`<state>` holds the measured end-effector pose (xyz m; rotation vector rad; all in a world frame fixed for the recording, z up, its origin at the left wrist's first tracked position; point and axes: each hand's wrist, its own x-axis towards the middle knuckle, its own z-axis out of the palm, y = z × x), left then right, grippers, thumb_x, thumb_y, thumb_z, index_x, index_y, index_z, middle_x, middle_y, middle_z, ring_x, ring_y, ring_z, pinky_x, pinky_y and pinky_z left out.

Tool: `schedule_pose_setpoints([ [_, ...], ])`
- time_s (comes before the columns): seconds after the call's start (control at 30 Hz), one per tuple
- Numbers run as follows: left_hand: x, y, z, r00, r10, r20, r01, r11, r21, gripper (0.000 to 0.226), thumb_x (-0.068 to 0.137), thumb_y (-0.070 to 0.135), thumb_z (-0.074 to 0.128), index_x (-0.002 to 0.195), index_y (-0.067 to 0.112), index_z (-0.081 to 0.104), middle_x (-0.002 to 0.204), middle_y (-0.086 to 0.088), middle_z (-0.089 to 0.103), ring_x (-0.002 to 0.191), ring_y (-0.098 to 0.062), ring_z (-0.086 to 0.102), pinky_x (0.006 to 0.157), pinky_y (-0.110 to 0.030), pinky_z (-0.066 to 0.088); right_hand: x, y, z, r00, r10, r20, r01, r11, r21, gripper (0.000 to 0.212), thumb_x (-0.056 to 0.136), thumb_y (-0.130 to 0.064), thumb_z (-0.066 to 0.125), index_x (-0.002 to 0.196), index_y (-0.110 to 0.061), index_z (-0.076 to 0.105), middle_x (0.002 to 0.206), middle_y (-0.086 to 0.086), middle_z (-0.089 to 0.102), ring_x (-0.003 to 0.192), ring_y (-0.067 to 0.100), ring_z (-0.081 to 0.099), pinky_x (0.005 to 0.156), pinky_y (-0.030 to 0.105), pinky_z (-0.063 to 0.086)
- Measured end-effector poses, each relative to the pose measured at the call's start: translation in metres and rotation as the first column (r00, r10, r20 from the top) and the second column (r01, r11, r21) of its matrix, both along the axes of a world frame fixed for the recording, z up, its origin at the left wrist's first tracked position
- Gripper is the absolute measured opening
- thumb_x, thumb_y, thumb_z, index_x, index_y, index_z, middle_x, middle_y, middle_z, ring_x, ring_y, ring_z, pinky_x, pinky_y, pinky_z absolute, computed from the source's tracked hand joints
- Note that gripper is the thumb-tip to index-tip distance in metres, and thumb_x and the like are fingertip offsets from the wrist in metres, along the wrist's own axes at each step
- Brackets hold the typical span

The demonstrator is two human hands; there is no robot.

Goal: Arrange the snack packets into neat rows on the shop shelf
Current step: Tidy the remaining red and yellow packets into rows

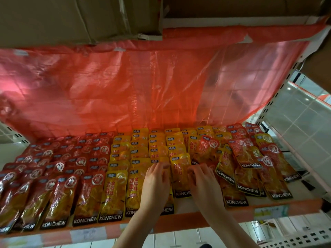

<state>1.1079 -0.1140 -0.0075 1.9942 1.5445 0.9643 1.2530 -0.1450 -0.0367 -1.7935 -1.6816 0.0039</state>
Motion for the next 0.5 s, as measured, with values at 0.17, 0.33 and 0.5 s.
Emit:
schedule_pose_setpoints([
  [0.17, -0.001, -0.003, -0.01, 0.998, -0.024, -0.065, 0.028, 0.998, 0.053, 0.023, 0.088, 0.002, 0.054, 0.106, 0.013, 0.063, 0.103, 0.003, 0.062, 0.097, -0.013, 0.053, 0.076, -0.012, 0.035, 0.0, -0.002, -0.002, 0.997, -0.018, 0.075, 0.017, 1.0, 0.015, 0.023, 0.071, -0.006, 0.076, 0.089, -0.013, 0.064, 0.085, 0.0, 0.059, 0.077, 0.019, 0.057, 0.055, 0.023, 0.049],
  [0.33, 0.0, -0.001, -0.01, 0.994, -0.043, -0.1, 0.053, 0.994, 0.093, 0.022, 0.087, 0.002, 0.057, 0.105, 0.013, 0.065, 0.103, 0.002, 0.064, 0.097, -0.016, 0.054, 0.078, -0.026, 0.047, -0.001, -0.002, -0.003, 0.996, -0.036, 0.077, 0.032, 0.998, 0.046, 0.012, 0.077, -0.01, 0.071, 0.086, -0.013, 0.063, 0.082, 0.001, 0.058, 0.074, 0.019, 0.056, 0.054, 0.024, 0.048],
  [0.5, 0.007, 0.01, 0.003, 0.983, -0.087, -0.164, 0.098, 0.993, 0.064, 0.027, 0.092, 0.009, 0.049, 0.115, 0.016, 0.06, 0.115, 0.004, 0.058, 0.111, -0.014, 0.049, 0.086, -0.02, 0.039, -0.002, 0.001, -0.003, 0.995, -0.046, 0.092, 0.038, 0.996, 0.083, 0.03, 0.088, -0.028, 0.038, 0.08, -0.013, 0.063, 0.079, 0.0, 0.056, 0.069, 0.016, 0.054, 0.052, 0.021, 0.045],
])
